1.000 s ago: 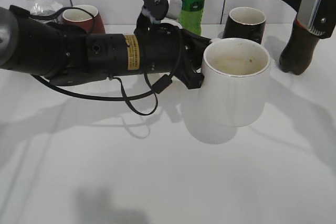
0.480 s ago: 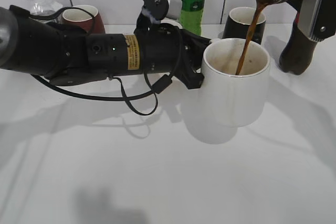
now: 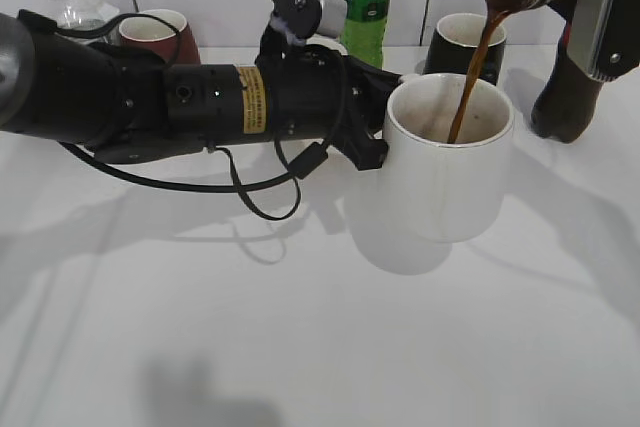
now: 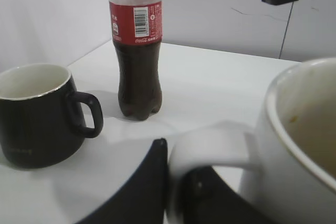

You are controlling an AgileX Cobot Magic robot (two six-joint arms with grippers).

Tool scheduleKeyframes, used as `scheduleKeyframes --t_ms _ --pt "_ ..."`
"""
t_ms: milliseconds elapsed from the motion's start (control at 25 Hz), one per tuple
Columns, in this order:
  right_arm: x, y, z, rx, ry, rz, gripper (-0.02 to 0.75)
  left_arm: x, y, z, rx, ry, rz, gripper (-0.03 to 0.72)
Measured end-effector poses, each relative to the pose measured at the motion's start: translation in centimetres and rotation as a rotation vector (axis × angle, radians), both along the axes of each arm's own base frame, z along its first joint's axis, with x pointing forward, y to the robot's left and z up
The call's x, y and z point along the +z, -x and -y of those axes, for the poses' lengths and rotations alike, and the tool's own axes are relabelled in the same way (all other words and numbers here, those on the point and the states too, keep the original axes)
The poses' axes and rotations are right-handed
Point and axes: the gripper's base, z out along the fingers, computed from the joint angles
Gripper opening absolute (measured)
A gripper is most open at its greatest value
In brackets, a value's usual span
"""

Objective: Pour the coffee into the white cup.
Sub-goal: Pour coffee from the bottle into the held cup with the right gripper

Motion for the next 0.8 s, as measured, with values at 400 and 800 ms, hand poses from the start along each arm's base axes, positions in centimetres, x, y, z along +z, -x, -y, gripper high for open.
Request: scheduleKeyframes --t_ms 400,800 --pt "0.03 -0.01 0.00 0.006 0.035 0.027 0.528 -0.12 0.16 0.03 -0.022 -0.019 0.014 0.042" --pt "0.03 -0.01 0.00 0.009 0.051 0.039 0.528 -0.21 0.51 0.12 -0.069 -0.039 0.040 0.042"
